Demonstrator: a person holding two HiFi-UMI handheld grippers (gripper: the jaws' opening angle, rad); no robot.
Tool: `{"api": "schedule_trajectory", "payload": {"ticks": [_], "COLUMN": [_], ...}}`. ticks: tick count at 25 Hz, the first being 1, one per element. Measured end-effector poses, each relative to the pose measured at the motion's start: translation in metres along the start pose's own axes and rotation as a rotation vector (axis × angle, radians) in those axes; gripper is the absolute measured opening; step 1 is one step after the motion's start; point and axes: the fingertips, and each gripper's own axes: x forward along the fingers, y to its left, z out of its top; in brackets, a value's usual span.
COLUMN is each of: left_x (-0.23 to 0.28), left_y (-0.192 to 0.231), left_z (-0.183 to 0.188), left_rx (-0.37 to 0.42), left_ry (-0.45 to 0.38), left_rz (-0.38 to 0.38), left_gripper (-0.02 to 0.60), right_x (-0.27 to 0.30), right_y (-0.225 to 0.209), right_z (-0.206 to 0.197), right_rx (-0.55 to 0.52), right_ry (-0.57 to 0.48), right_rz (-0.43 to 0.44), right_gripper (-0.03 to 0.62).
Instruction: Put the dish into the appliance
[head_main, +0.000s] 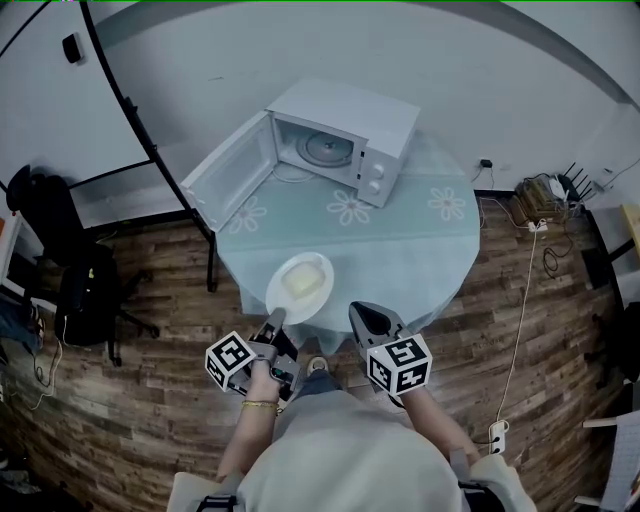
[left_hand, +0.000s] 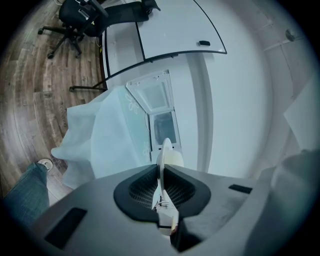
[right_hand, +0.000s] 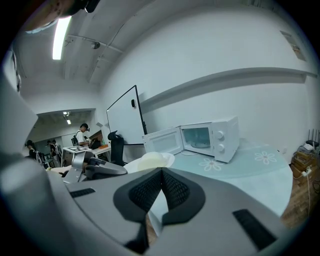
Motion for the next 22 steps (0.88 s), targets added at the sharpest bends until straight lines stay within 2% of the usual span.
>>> {"api": "schedule_trajectory", "payload": {"ticks": [9, 22], "left_x": [0.045, 0.114], "left_y": [-0.014, -0.016], "left_z": [0.053, 0.109], "left_rx": [0.016, 0.02], "left_ry": [0.003, 0.039], "left_rz": [-0.008, -0.013], "left_gripper": [0.038, 0.038], "right_x": [0.057, 0.124], "right_y": [-0.014, -0.04], "right_z": [0.038, 0.06], "right_rx": [-0.024, -0.008], "right_ry": [-0.019, -0.025], "right_rz": [-0.001, -0.041], "right_gripper": [0.005, 0.005]}}
